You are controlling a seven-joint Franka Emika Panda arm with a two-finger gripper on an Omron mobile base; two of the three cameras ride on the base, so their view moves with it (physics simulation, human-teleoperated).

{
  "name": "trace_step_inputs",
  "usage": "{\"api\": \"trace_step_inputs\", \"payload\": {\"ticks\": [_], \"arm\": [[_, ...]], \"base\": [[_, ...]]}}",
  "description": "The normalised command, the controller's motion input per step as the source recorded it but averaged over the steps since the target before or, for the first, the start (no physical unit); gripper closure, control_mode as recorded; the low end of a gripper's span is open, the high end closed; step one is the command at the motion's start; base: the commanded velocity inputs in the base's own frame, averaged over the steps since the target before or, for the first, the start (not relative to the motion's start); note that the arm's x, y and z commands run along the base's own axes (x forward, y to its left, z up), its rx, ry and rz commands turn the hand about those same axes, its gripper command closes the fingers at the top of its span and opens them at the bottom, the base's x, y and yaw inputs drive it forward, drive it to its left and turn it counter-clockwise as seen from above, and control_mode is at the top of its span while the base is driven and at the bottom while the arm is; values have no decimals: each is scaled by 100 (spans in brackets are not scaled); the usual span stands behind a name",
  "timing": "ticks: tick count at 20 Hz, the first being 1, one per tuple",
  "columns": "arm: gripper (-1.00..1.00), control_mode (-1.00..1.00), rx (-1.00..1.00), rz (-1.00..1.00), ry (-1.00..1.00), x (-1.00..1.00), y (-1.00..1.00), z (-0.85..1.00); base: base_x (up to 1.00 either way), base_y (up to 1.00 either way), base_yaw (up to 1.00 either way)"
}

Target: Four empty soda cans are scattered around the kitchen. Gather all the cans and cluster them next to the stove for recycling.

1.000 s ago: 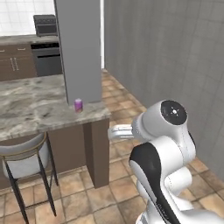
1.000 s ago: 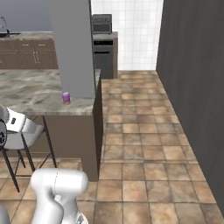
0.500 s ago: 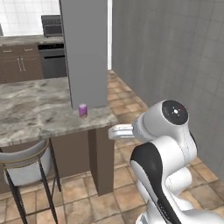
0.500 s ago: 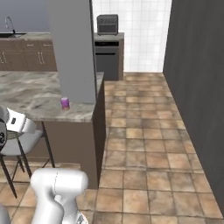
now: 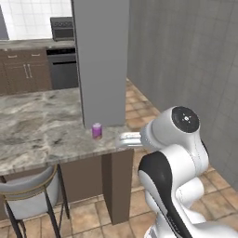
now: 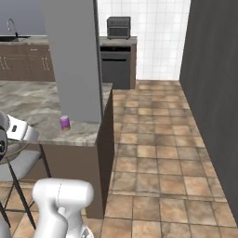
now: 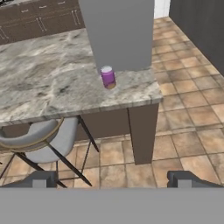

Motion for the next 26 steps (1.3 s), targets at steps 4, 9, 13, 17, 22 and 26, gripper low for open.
{"api": "trace_step_inputs", "payload": {"ticks": [4,9,13,17,22,26], "arm": [[-100,100,0,0,0,0,0,0],[-100,100,0,0,0,0,0,0],[-100,100,0,0,0,0,0,0],[-100,100,0,0,0,0,0,0],[-100,100,0,0,0,0,0,0],[-100,-100,0,0,0,-1,0,0]], "base": [[34,-15,7],[18,-5,4],[3,-2,1],[0,-3,0],[0,-3,0],[0,0,0]]}}
